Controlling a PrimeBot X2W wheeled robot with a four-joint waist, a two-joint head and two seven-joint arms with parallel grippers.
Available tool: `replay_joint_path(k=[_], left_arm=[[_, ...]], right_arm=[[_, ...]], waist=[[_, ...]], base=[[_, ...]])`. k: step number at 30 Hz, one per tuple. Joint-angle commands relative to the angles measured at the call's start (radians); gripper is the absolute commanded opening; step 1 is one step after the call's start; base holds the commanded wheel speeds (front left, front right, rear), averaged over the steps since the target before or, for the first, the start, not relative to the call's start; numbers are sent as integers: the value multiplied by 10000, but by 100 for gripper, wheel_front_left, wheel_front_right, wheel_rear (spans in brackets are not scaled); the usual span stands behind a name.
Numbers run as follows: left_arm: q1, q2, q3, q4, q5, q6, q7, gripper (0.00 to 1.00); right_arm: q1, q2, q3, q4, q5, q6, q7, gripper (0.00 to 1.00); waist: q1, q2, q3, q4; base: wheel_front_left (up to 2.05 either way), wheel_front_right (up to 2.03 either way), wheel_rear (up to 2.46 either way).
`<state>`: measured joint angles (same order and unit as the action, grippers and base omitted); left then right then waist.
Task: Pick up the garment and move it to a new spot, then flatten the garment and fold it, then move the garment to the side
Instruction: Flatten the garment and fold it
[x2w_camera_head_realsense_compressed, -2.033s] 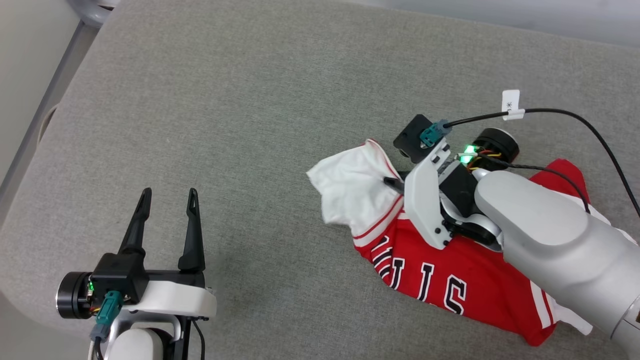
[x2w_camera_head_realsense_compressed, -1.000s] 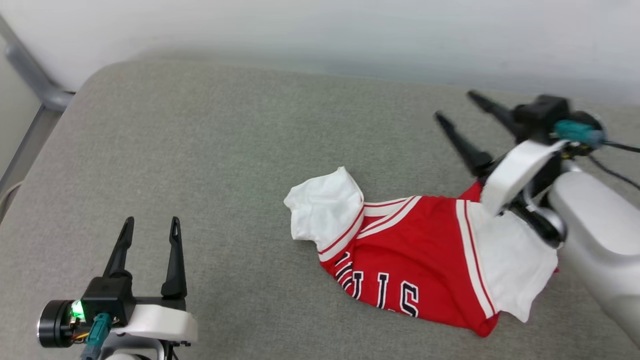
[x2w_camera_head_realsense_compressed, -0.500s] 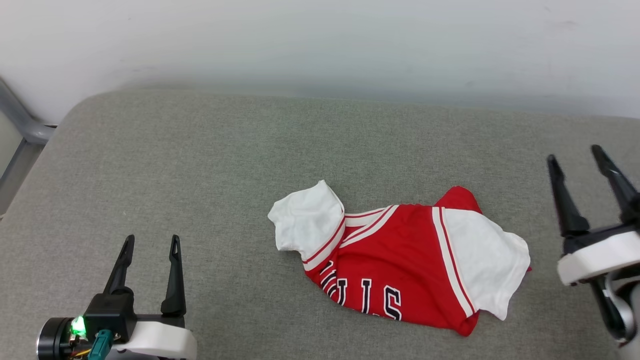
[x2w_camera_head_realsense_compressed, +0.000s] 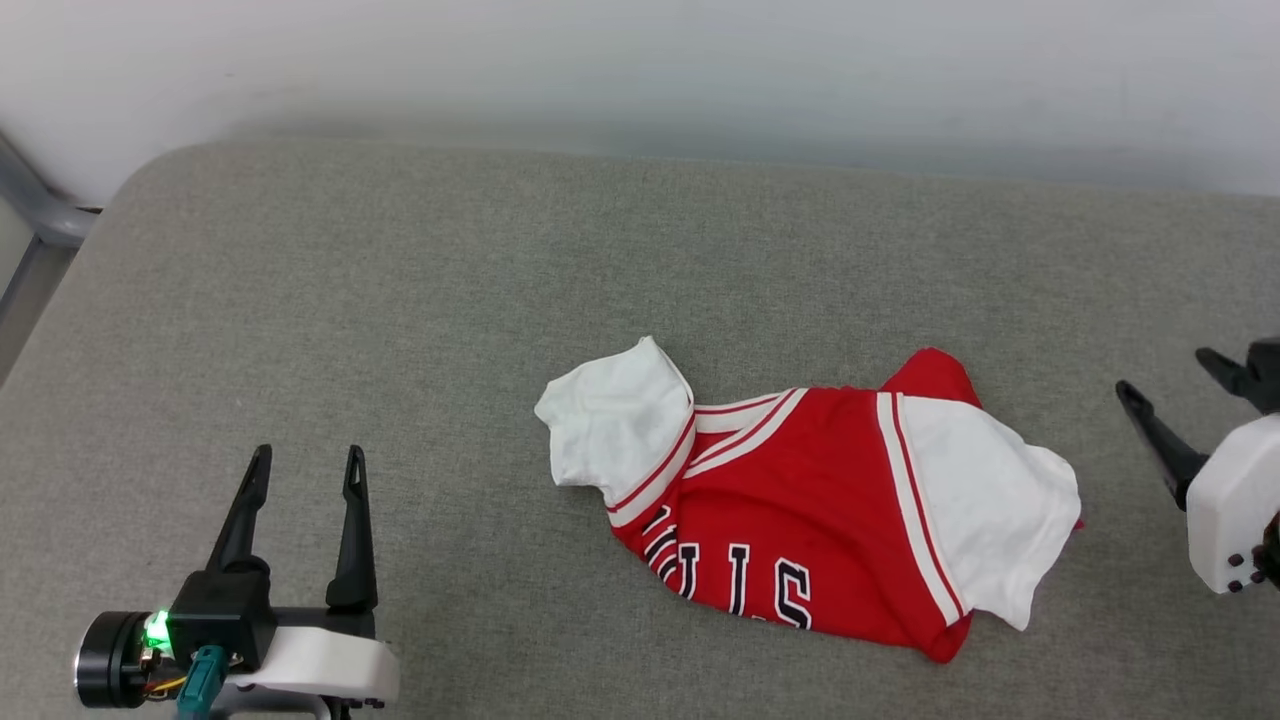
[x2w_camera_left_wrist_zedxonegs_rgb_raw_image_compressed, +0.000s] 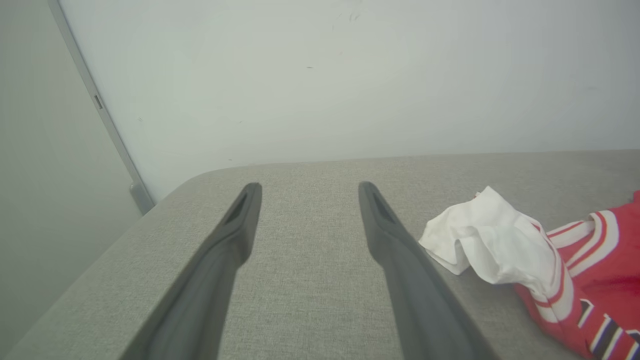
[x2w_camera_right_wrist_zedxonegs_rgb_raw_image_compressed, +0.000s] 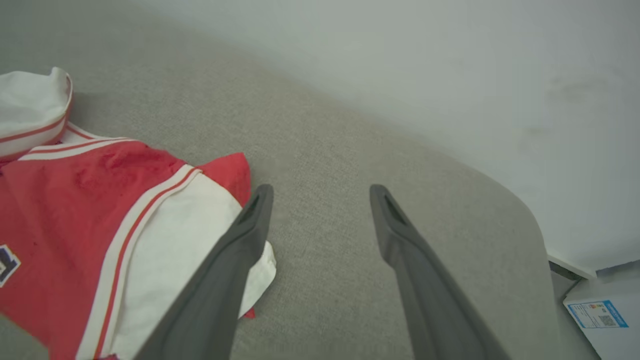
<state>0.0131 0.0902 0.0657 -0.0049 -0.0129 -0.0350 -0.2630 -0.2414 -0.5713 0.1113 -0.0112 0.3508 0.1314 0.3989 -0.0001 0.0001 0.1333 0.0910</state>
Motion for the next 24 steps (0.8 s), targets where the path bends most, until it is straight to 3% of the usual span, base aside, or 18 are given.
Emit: replay_joint_path(k=[1,9,16,23,24], left_arm=[[-119,5,-39,-44,-38,27,-25,100],[-614,-94,-197,-113,-138,-16,-25,100],[-1059,-179,-298,-153,-202,-31,-25,100],[-1251,-207,-224,-131,-228,-35,-25,100],[-1249,-210,-200,-116,-222,-31,-25,100]], right_arm=[[-223,-219,230,66,255,-14,459,100],[-1230,-1160,1978,913,1613,-14,3041,100],[-2245,-1404,3300,2116,1646,-14,3666,100],[-2197,-1284,4863,3442,2231,-11,4321,100],[-2255,-1254,4928,3487,2313,-11,4172,45]], waist=[[1,-1,195,97],[1,-1,1060,511],[1,-1,1869,880],[1,-1,2201,968],[1,-1,2206,946]], base=[[0,0,0],[0,0,0],[0,0,0],[0,0,0],[0,0,0]])
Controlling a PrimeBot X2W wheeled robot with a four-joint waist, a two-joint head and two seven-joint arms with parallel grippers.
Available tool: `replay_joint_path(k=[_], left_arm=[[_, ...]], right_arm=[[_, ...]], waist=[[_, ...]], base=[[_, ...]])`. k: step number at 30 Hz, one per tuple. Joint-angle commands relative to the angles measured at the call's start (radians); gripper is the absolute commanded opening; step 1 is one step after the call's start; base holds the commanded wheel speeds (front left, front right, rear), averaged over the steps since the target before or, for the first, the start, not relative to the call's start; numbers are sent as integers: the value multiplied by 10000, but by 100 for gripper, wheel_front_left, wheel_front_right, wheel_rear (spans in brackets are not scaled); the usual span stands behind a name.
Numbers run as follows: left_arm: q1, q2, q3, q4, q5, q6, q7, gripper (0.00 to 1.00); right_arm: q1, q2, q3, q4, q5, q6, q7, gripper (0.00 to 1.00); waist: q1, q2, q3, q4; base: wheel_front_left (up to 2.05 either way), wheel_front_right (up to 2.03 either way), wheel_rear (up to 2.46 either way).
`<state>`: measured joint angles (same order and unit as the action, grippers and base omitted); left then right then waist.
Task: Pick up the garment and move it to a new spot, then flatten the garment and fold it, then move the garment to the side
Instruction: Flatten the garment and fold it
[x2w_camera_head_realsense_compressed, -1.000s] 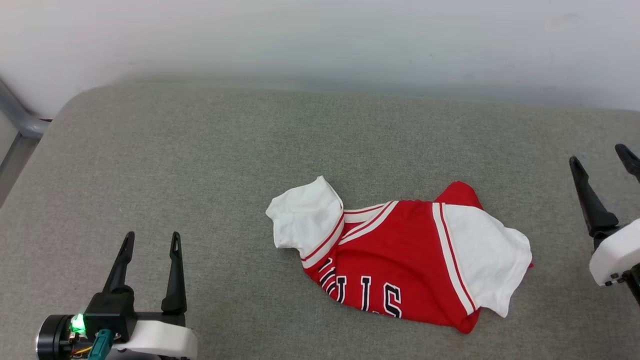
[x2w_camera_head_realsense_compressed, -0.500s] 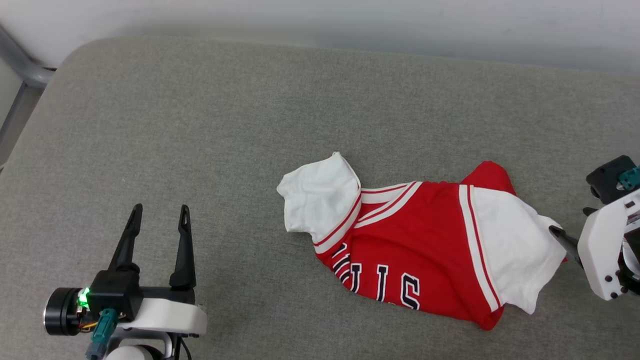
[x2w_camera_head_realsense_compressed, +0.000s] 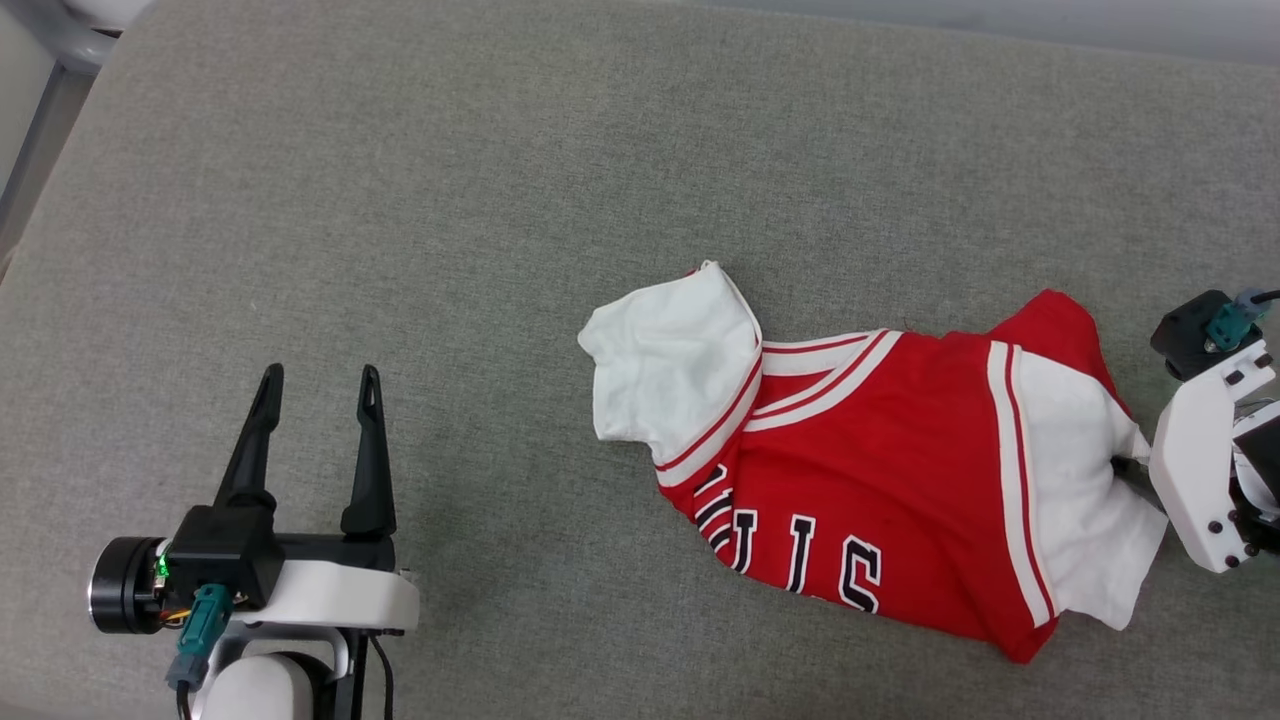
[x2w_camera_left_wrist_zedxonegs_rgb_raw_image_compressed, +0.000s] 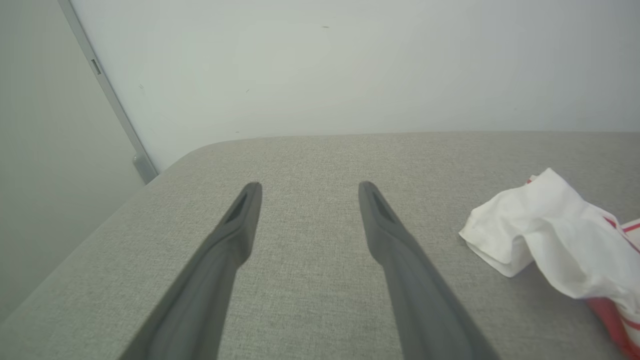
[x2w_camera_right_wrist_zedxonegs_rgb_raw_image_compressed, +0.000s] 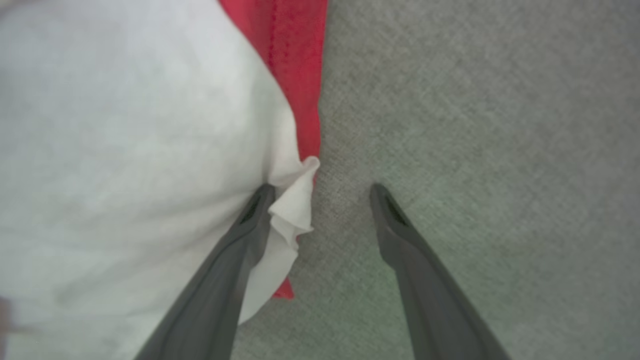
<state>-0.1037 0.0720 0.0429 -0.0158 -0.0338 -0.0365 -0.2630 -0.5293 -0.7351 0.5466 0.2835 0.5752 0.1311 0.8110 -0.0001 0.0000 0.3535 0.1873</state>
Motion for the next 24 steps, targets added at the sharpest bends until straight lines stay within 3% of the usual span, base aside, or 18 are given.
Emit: replay_joint_path(k=[1,2,13,24], left_arm=[[-90,-27,49,12,1,-8,-25,100],[-94,-26,67,34,23,-6,-25,100],[267,39,175,156,172,21,-25,100],[839,15,164,126,196,93,-25,100]], right_arm=[[539,416,625,544,137,-7,-133,11],[415,428,625,557,214,-7,-352,0],[-310,123,-438,-19,658,-11,-3501,0],[1469,-185,-2569,379,931,-12,-4137,0]], waist=[[1,0,-7,-49],[1,0,-37,-84],[1,0,-1016,-695],[1,0,-1711,-944]], base=[[0,0,0],[0,0,0],[0,0,0],[0,0,0]])
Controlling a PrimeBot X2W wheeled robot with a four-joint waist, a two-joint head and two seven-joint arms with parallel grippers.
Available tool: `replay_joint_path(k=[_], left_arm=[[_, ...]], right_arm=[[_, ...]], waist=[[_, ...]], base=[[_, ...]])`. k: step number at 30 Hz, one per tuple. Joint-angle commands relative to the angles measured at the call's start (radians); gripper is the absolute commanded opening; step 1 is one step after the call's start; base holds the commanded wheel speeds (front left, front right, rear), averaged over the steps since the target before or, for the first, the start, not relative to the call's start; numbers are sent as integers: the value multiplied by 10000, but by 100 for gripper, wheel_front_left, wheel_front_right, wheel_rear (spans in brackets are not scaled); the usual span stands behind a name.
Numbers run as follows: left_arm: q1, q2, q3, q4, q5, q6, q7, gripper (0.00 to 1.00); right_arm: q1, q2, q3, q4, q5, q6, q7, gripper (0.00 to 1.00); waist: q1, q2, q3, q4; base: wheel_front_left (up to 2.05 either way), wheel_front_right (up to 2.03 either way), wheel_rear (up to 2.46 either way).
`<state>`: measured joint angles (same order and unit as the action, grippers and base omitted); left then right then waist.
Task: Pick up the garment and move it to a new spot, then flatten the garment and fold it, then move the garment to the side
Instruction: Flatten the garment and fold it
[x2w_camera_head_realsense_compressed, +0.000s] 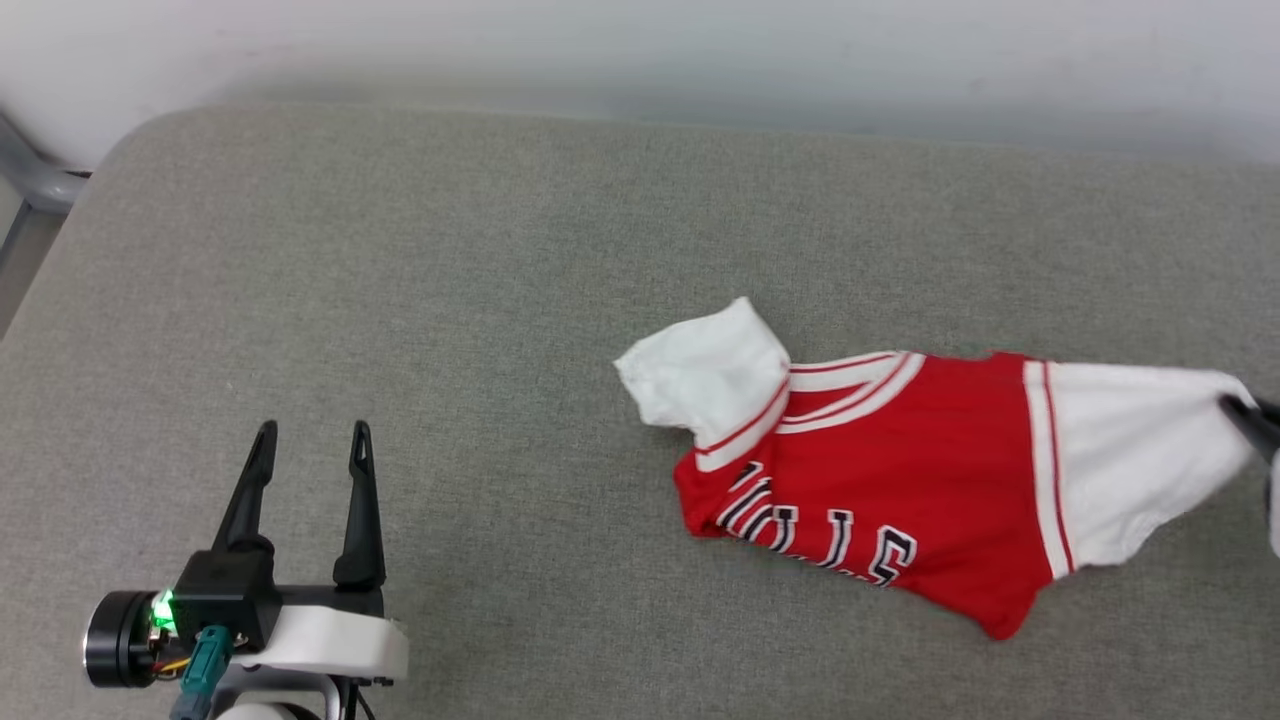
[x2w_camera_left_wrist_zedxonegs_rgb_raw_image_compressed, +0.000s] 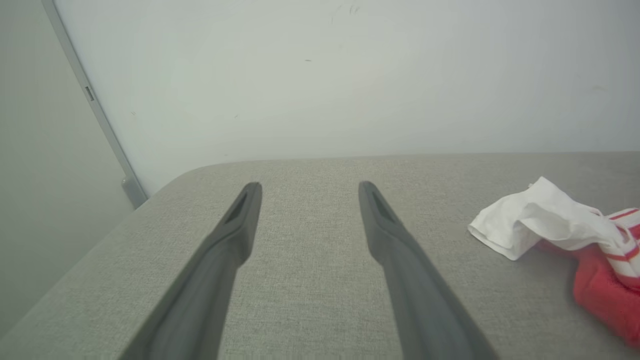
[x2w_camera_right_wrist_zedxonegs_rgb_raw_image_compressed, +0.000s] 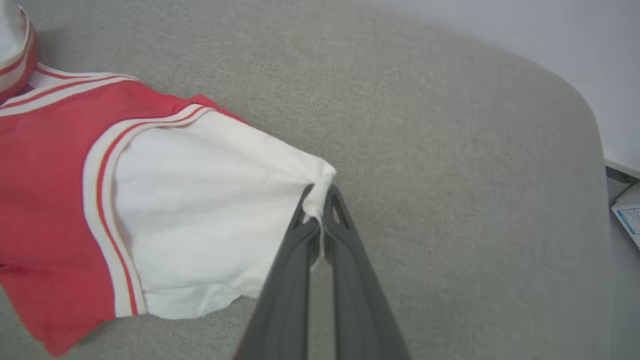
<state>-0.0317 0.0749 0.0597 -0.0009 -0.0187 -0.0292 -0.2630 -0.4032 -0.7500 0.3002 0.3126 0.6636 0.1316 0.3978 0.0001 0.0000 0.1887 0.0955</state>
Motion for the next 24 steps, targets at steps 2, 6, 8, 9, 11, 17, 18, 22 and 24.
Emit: replay_joint_path(k=[2,6,8,9,11,17,18,22,24], left_arm=[[265,-14,27,-33,16,24,-25,100],[399,0,63,-39,11,51,-25,100],[418,-1,32,-20,30,41,-25,100],[390,-3,4,-11,46,29,-25,100],[331,6,-21,2,68,11,-25,100],[284,64,-44,89,77,11,-25,100],[332,79,-37,107,88,20,-25,100],[473,130,-61,144,117,45,-25,100],[492,155,-67,137,123,59,-25,100]], right_arm=[[1087,55,-789,569,85,-18,-66,0],[1990,293,-1398,1377,94,-18,-40,0],[2272,425,-1657,1879,86,-18,-30,0],[2394,507,-1767,2146,71,-18,23,0],[2560,652,-1922,2683,4,-18,106,0],[2511,1052,-2122,3413,-122,-19,-494,23],[2361,1106,-2234,3301,-101,-19,-841,100],[2107,1199,-2621,2610,-350,-16,-2289,100],[2112,1254,-2879,2175,-597,-16,-2990,100]], waist=[[-1,0,-171,-37],[-1,0,-242,-75],[-1,0,-236,-75],[-1,0,-227,-68],[-1,0,-211,-55],[-1,0,-293,-56],[-1,0,-347,-77],[-1,0,-606,-145],[-1,0,-741,-182]], base=[[0,0,0],[0,0,0],[0,0,0],[0,0,0],[0,0,0],[0,0,0],[0,0,0],[0,0,0],[0,0,0]])
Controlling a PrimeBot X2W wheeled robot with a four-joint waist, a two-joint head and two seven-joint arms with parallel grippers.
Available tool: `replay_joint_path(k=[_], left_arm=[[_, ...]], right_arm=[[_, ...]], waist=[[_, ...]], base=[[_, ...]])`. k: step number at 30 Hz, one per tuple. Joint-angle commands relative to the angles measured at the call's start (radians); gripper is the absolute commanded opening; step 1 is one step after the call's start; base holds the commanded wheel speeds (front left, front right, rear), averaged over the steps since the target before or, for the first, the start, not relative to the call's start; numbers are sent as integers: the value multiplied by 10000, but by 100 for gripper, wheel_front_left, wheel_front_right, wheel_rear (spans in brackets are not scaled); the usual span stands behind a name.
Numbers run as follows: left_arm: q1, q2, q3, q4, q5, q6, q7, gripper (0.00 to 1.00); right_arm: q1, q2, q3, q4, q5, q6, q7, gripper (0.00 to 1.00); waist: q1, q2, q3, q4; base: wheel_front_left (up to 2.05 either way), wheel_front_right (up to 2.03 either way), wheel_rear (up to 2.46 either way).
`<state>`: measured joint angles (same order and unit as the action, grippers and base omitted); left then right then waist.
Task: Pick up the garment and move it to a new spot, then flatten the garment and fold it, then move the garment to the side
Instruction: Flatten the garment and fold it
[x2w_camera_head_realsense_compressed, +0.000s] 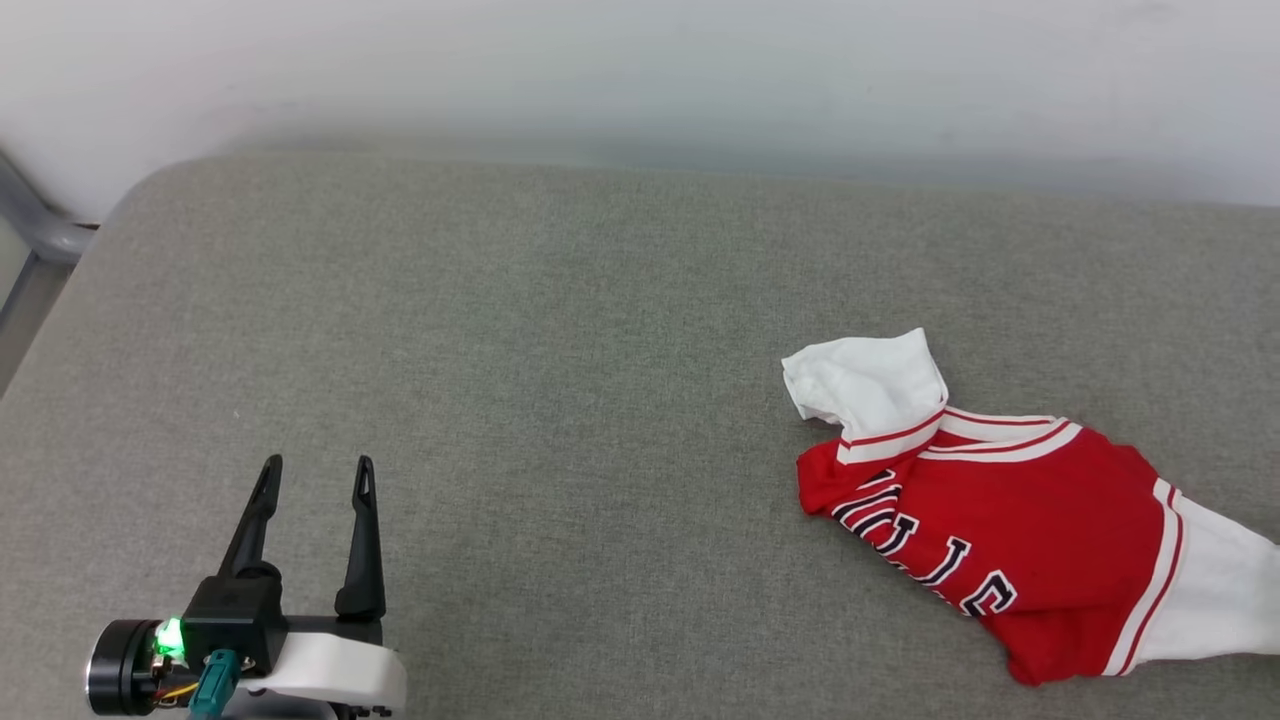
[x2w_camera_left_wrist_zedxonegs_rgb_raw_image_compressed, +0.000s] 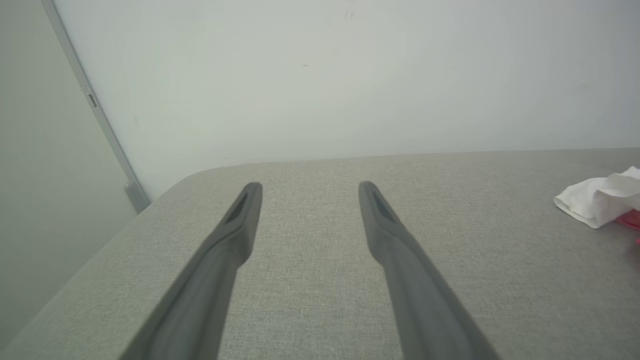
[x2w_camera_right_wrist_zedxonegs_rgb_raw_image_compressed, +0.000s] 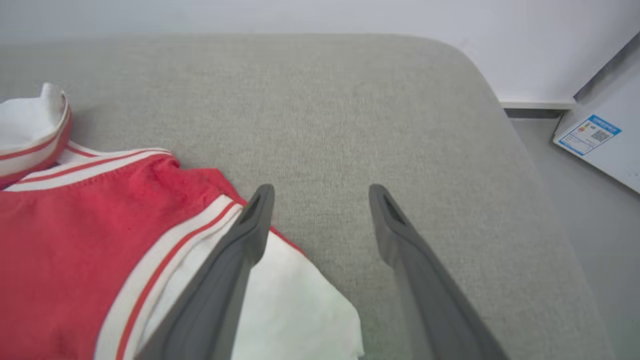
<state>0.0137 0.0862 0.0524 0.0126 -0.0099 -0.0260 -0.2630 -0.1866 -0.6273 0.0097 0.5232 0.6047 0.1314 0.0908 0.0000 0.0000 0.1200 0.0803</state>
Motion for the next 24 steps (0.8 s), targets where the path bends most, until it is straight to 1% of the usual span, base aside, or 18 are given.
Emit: replay_joint_path(k=[1,5,9,13,17,20,22,24], left_arm=[[47,62,4,-3,44,25,-25,100],[110,161,-23,-44,45,-26,-25,100],[-212,334,-142,-43,49,-201,-25,100],[-764,647,-355,-32,14,-498,-25,100],[-1624,1093,-729,237,-202,-815,-25,100],[-2517,1510,-1146,587,-618,-974,166,100],[-3161,1872,-1643,803,-942,-1026,535,100],[-3881,2335,-2516,944,-1569,-1027,1039,100]], right_arm=[[-20,115,-80,-199,-126,-14,-187,100],[207,597,-601,-1369,-857,-14,-1161,100],[561,1548,-1088,-2720,-1802,-14,-1811,100],[1087,2668,-1467,-3904,-2630,-13,-2169,100],[1640,3739,-1709,-4789,-3281,-14,-2539,100],[1955,4306,-1641,-5140,-3571,-14,-2573,100],[2076,4563,-1562,-5306,-3744,-13,-2496,100],[2101,4673,-1500,-5453,-3884,-14,-2472,100]], waist=[[0,0,-118,-51],[0,0,-333,-144],[0,0,-432,-208],[0,0,-436,-229],[0,0,-373,-331],[0,0,-283,-505],[0,0,-189,-661],[0,0,-61,-826]], base=[[0,0,0],[0,0,0],[0,0,0],[0,0,0],[0,0,0],[0,0,0],[0,0,0],[0,0,0]])
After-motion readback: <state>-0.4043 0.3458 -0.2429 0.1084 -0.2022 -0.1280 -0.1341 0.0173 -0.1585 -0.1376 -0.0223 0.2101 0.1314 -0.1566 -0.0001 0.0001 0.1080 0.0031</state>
